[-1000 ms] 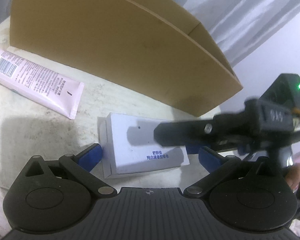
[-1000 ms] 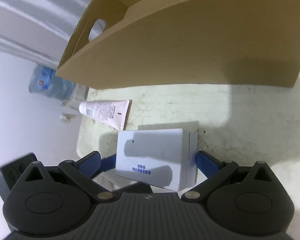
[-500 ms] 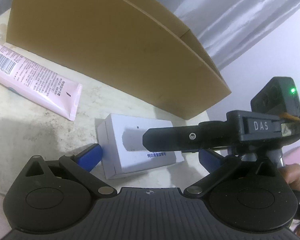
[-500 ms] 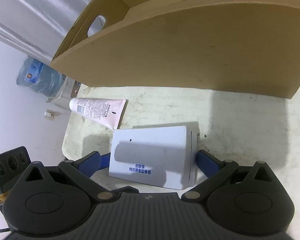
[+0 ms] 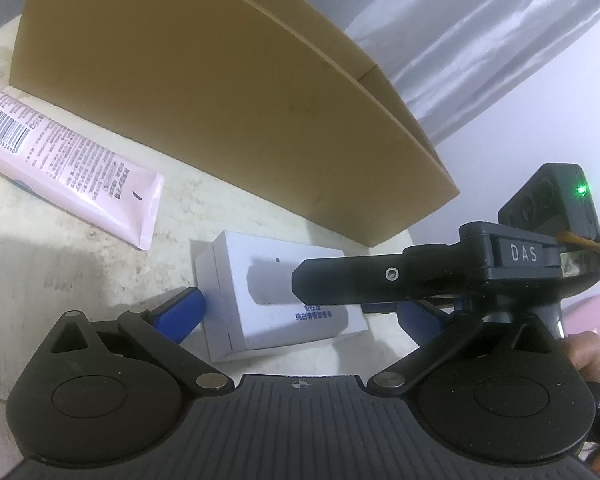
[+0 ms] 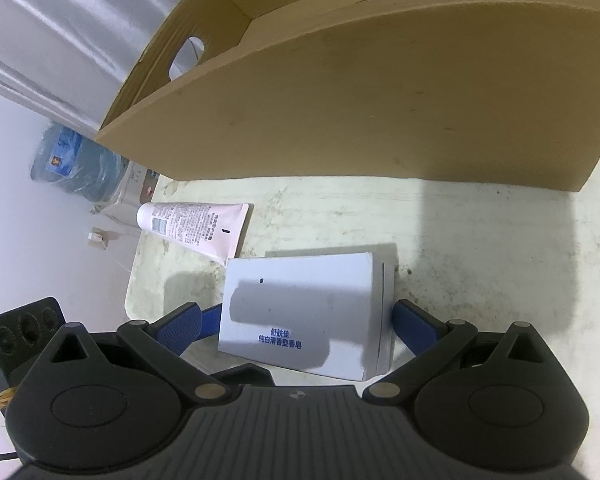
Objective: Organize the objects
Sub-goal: 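Close the right tool on the white box's sides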
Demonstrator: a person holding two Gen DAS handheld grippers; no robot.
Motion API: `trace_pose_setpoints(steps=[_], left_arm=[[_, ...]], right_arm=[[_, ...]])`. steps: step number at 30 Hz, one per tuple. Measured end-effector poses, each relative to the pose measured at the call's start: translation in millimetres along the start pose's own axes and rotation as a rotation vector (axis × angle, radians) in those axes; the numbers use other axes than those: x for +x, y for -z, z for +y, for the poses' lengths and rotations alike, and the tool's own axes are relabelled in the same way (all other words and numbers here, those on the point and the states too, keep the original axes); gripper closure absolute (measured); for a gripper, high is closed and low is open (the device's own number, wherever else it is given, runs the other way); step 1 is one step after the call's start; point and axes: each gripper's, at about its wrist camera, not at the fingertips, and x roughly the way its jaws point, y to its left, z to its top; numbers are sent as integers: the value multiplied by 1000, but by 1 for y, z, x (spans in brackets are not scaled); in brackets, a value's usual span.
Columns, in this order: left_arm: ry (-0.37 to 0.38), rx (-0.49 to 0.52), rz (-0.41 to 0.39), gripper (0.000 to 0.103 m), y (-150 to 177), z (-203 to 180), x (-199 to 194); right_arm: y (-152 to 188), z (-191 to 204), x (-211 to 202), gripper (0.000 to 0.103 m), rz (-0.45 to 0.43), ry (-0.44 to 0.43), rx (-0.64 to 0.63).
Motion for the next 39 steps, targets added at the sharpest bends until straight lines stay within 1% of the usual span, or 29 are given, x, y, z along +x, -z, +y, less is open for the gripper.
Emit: trace_pose_setpoints(steps=[11, 32, 39], left_arm=[[-3, 6, 2, 0, 0, -1, -1], [-4, 7, 1, 0, -1, 0, -2], [-8, -3, 12, 0, -3, 1, -5]], right_arm=[[0, -3, -2, 0, -13, -20, 28], [-1, -4, -2, 0, -17, -26, 32], [1, -9, -4, 0, -30, -56, 46]])
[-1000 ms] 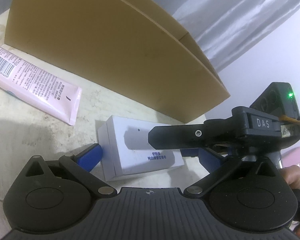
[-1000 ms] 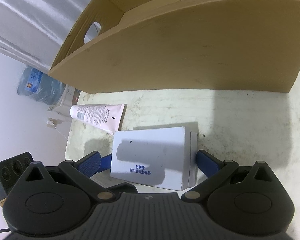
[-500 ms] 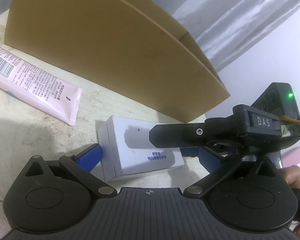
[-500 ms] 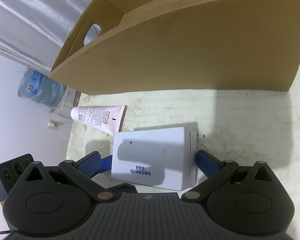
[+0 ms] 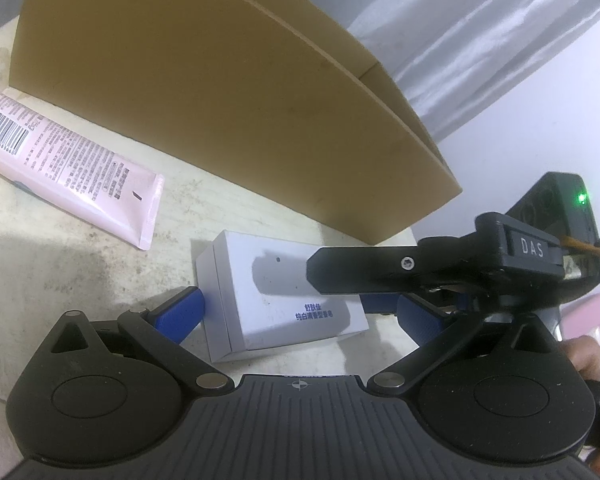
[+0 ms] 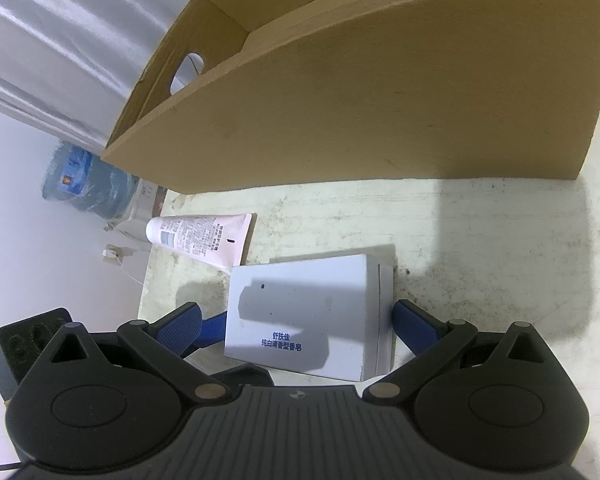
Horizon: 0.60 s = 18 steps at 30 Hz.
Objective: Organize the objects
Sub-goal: 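Close the right tool on the white box's sides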
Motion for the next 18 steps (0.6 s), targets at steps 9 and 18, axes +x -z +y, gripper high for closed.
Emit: trace_pose_setpoints(steps=[9, 18], left_arm=[[-55, 12, 28, 1, 0, -7, -3], [-138, 45, 38, 1, -2, -19, 9]], right_arm=[[0, -18, -3, 0, -26, -104, 88], [-5, -20, 1, 0, -4, -122, 96]])
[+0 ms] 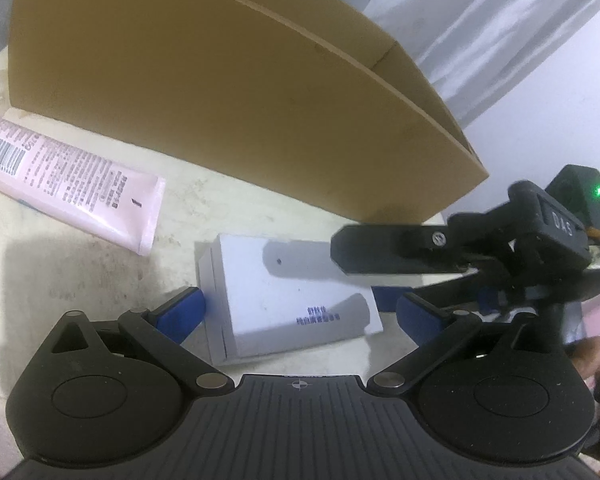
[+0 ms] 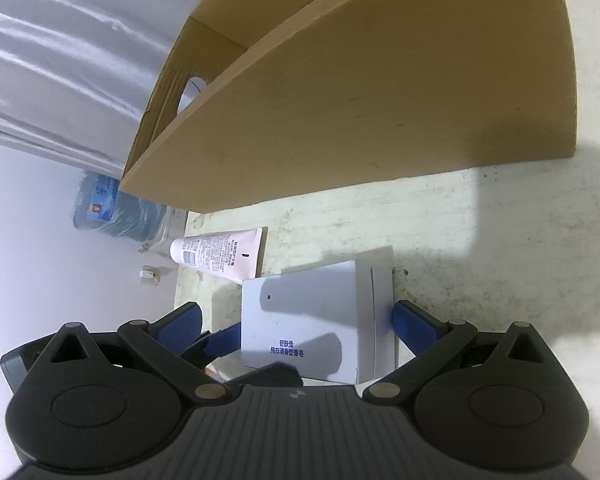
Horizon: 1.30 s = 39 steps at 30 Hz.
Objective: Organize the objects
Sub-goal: 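Close the right tool on the white box's sides, then lift the white box with the right tool and carry it over the cardboard box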
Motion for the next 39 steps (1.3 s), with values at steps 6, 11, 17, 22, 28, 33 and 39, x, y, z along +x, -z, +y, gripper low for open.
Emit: trace_pose_setpoints(steps=[6, 11, 17, 22, 28, 33, 39], left_arm=[[-61, 35, -4, 6, 0, -8, 3], [-136, 76, -12, 19, 7, -14, 0], [-168, 75, -11, 20, 13, -15, -8], [-190, 103, 10, 17, 19, -17, -14], [-251, 191, 43, 12, 18, -31, -2], [-328, 277, 49, 15, 21, -43, 5], [-362, 279, 34, 17, 23, -46, 1]], right_arm=[[1, -4, -5, 8, -7, 3, 11], [3, -10, -10, 26, -26, 22, 25], [5, -9, -11, 38, -33, 53, -24], [6, -5, -8, 38, -18, 65, -80], [9, 2, -9, 38, -8, 85, -165], [10, 3, -11, 38, -12, 86, -207], [14, 13, -11, 38, -21, 129, -301]])
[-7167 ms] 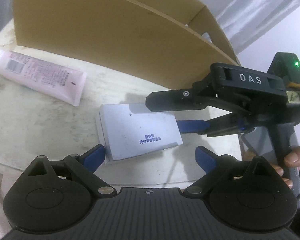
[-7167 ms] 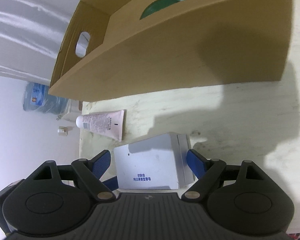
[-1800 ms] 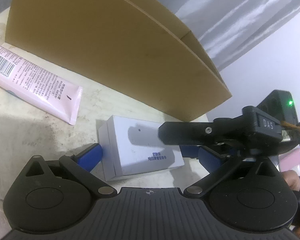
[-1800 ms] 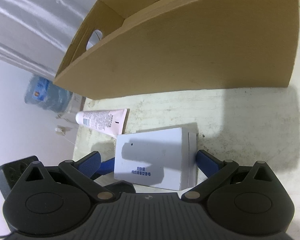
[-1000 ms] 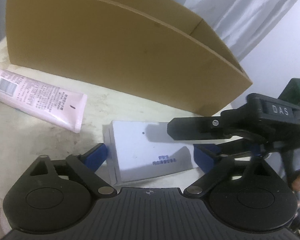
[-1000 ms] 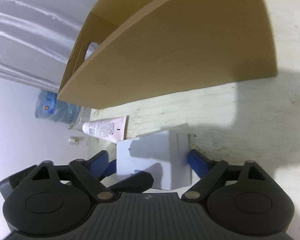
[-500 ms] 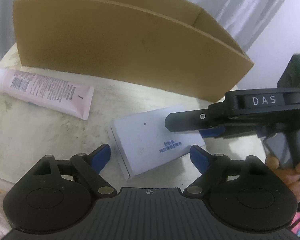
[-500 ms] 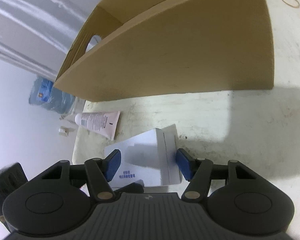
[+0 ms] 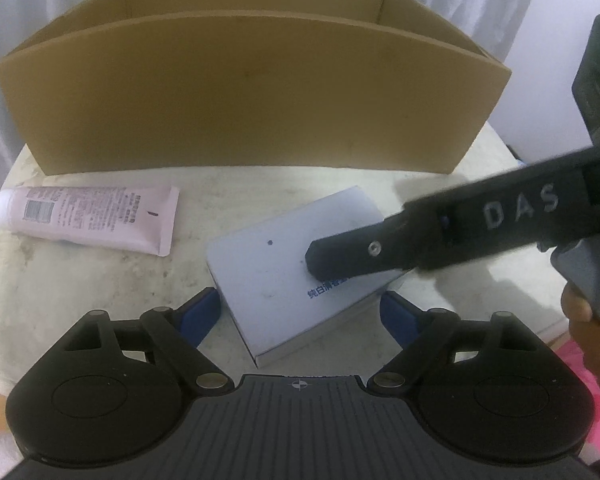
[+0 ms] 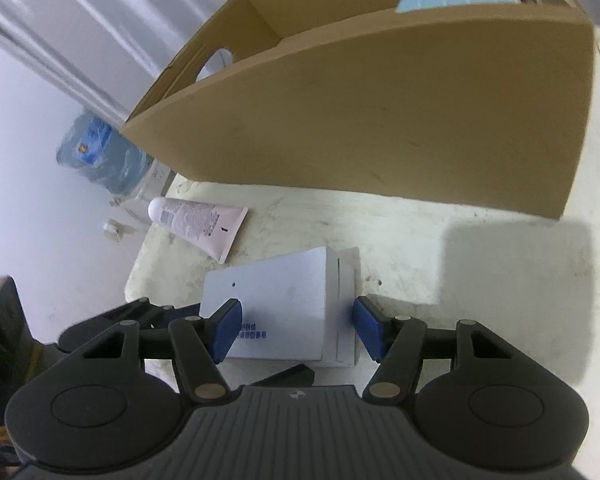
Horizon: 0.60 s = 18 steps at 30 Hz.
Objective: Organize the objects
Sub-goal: 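Lift the white box with the right tool and carry it over the cardboard box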
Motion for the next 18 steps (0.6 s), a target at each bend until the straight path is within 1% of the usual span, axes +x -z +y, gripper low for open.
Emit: trace_pose_setpoints(steps=[3, 9, 14, 18], left_arm=[[-7, -12, 4, 18, -2, 2, -2], [-1, -46, -13, 20, 2, 10, -16], [-9, -52, -34, 20, 5, 10, -25], [-19, -57, -63, 20, 7, 12, -39]], right_arm=[[1, 5, 0, 37, -7, 19, -24], [0, 6, -4, 37, -16, 10, -3], [1, 13, -8, 37, -26, 20, -22], [0, 22, -14, 37, -39, 22, -32]])
